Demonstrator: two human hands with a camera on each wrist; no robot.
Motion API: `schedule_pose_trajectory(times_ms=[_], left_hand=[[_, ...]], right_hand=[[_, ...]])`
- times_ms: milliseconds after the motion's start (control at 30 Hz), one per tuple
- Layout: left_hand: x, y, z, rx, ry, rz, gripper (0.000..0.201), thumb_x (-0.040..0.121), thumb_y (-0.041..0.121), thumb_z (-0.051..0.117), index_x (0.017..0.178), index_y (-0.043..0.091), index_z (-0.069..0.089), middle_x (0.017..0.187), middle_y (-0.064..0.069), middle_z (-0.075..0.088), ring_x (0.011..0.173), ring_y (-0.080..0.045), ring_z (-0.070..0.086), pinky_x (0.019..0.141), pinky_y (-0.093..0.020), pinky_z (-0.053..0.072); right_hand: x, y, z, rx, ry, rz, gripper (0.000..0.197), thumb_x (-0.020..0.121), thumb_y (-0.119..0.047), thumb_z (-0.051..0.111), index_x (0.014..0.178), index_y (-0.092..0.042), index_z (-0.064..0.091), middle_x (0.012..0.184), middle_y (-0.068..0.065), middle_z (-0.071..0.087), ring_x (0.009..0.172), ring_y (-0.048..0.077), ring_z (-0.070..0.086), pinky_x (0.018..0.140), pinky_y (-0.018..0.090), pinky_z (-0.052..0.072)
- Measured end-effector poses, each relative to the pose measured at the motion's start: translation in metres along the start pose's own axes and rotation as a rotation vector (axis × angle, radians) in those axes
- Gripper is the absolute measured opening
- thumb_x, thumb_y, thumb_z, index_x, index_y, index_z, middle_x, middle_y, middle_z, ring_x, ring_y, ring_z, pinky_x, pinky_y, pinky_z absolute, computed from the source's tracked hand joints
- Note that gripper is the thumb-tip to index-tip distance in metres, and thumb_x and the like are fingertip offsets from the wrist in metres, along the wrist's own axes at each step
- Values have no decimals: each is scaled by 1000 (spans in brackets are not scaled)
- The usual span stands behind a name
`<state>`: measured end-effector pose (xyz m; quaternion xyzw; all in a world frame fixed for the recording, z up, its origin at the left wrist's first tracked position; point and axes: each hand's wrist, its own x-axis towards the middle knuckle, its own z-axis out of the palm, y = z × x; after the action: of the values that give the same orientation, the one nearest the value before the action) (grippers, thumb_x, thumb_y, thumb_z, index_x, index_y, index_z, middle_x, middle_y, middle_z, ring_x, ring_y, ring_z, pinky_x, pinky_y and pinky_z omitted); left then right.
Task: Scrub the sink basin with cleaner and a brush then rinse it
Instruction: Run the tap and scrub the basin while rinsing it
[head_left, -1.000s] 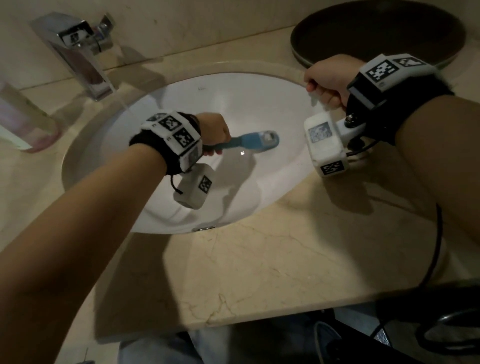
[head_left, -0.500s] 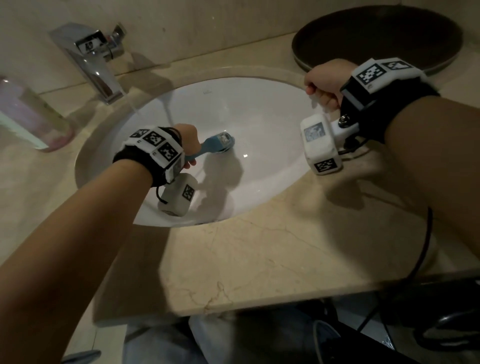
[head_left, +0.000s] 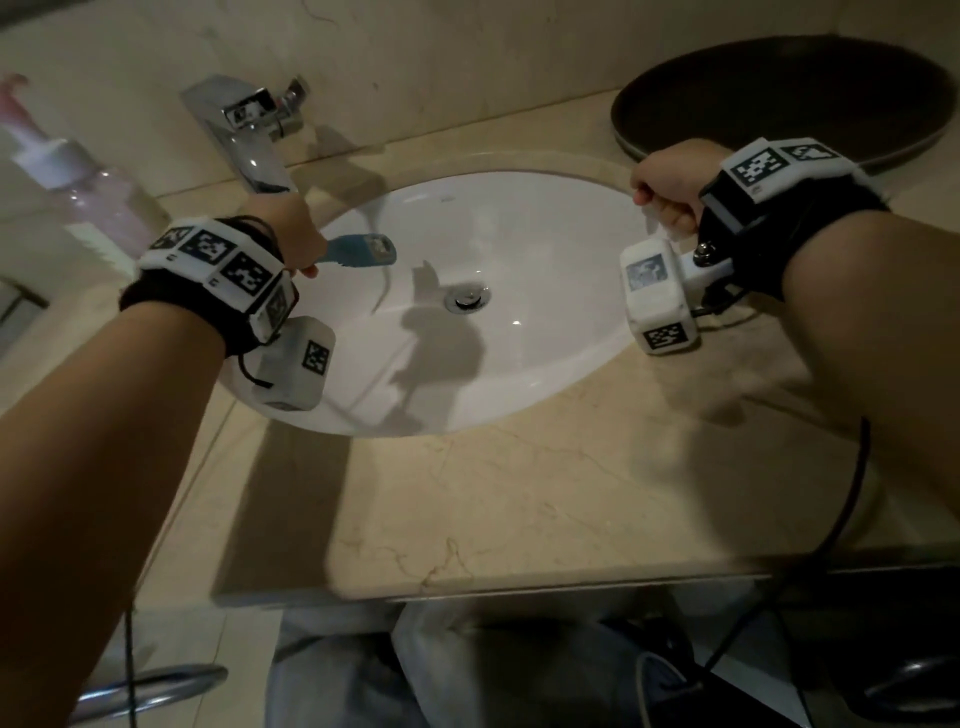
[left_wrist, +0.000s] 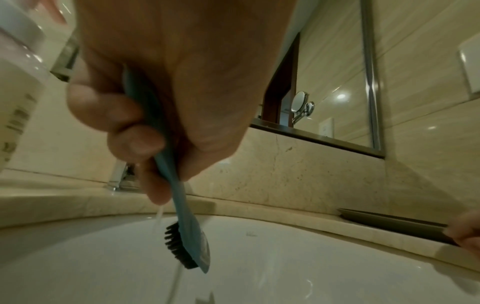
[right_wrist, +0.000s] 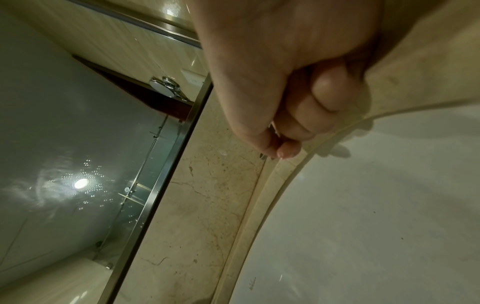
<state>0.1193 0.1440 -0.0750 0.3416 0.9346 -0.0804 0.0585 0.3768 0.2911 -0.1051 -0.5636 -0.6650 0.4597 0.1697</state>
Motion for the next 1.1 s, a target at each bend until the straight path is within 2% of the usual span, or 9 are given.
schedule_pose_trajectory(times_ms=[100, 167, 300, 433, 533, 667, 800, 900, 1100], left_hand=[[3, -8, -2, 105, 54, 40, 39, 87, 7, 63, 119, -12, 54, 99, -25, 63, 92, -36, 59, 81, -43, 48], [1, -11, -3, 104, 62, 9, 26, 88, 5, 61, 105, -14, 60, 95, -27, 62, 93, -37, 59, 87, -44, 46], [9, -30, -4, 72, 145, -8, 35, 90, 4, 55, 57, 3, 43, 59, -11, 41, 74, -26, 47, 74, -36, 40], [8, -37, -11, 66, 112, -30, 34, 88, 3, 59, 57, 3, 47, 60, -10, 44, 78, -27, 49, 70, -33, 37], [9, -35, -13, 55, 73, 1, 16, 90, 3, 56, 84, -11, 63, 64, -13, 49, 74, -27, 51, 67, -32, 40], [-5, -18, -7, 80, -112, 87, 24, 93, 8, 55, 74, -6, 62, 32, -1, 48, 37, -17, 45, 31, -18, 35], [-11, 7, 5, 24, -253, 246, 25, 98, 15, 46, 85, 3, 64, 48, 3, 54, 49, -12, 42, 31, -10, 34], [-2, 17, 13, -21, -333, 338, 25, 99, 14, 43, 86, 9, 65, 66, 5, 59, 58, -11, 45, 50, -18, 39], [22, 18, 29, 107, -558, 453, 23, 95, 6, 49, 87, 21, 64, 50, 20, 65, 55, 5, 59, 56, -4, 42]], right_hand=[[-5, -5, 5, -110, 56, 68, 34, 95, -21, 38, 62, -15, 40, 61, 2, 37, 45, 15, 36, 44, 22, 27], [-5, -7, 6, -127, 67, 83, 34, 95, -22, 38, 61, -15, 40, 60, 2, 36, 49, 13, 29, 47, 22, 22], [-3, -6, 6, -127, 55, 105, 35, 95, -20, 37, 60, -15, 39, 59, 0, 34, 49, 12, 27, 45, 20, 21], [-4, -7, 7, -140, 48, 101, 35, 94, -19, 37, 59, -16, 38, 58, -1, 33, 47, 11, 27, 29, 14, 20], [-5, -6, 7, -133, 41, 116, 35, 94, -21, 38, 60, -17, 39, 58, -1, 34, 47, 11, 26, 28, 12, 18], [-4, -5, 7, -116, 42, 114, 33, 93, -22, 39, 61, -17, 40, 59, -1, 34, 47, 11, 27, 41, 19, 22], [-6, -5, 7, -105, 41, 118, 34, 93, -22, 39, 60, -18, 39, 58, -2, 33, 46, 10, 26, 28, 8, 19], [-6, -6, 5, -95, 27, 135, 36, 95, -23, 38, 59, -18, 39, 54, -2, 34, 43, 10, 28, 27, 8, 18], [-3, -7, 6, -82, 35, 136, 35, 94, -23, 38, 59, -19, 40, 58, -3, 34, 46, 9, 27, 35, 16, 24]])
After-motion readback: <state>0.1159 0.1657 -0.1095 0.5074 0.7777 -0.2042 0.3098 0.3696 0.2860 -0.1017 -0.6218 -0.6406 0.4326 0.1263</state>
